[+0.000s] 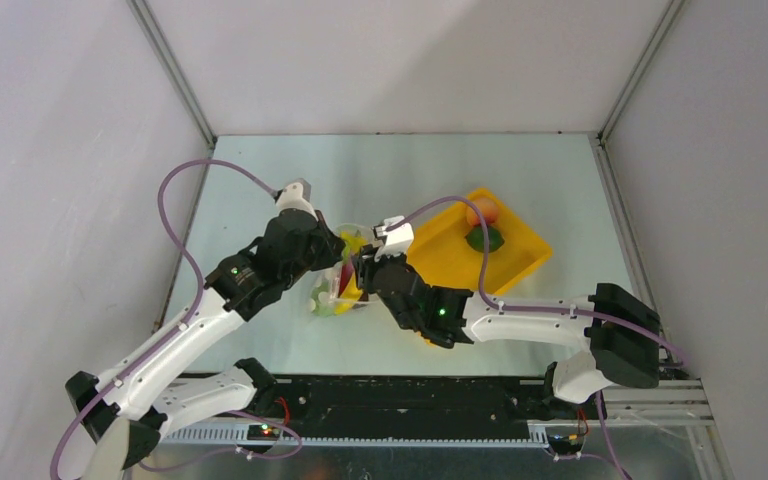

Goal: Place the food in the zip-top bag and seal the zipper
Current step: Place the fake fruit in the zipper food storage bag, then pick up the fake fruit from the bin.

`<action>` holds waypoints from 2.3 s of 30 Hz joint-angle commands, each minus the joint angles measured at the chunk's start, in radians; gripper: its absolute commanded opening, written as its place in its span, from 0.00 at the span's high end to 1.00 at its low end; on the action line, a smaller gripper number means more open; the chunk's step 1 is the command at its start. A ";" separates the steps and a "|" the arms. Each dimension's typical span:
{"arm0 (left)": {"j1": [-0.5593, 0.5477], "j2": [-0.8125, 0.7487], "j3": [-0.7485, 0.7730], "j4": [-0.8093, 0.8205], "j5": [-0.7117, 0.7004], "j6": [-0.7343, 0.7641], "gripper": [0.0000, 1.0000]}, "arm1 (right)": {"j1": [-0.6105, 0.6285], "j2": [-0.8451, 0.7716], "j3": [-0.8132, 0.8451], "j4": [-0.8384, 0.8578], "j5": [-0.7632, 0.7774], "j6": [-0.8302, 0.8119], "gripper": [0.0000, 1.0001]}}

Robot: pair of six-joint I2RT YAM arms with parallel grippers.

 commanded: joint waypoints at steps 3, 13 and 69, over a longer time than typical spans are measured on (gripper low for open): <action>0.004 -0.025 0.001 0.055 -0.033 -0.013 1.00 | 0.012 -0.011 0.005 -0.060 0.015 0.032 0.60; 0.004 -0.049 0.002 0.056 -0.050 0.005 1.00 | 0.002 0.002 0.005 -0.111 0.013 0.025 0.79; 0.004 0.012 0.070 -0.101 -0.013 0.169 1.00 | -0.318 -0.242 0.111 -0.553 -0.284 -0.009 0.01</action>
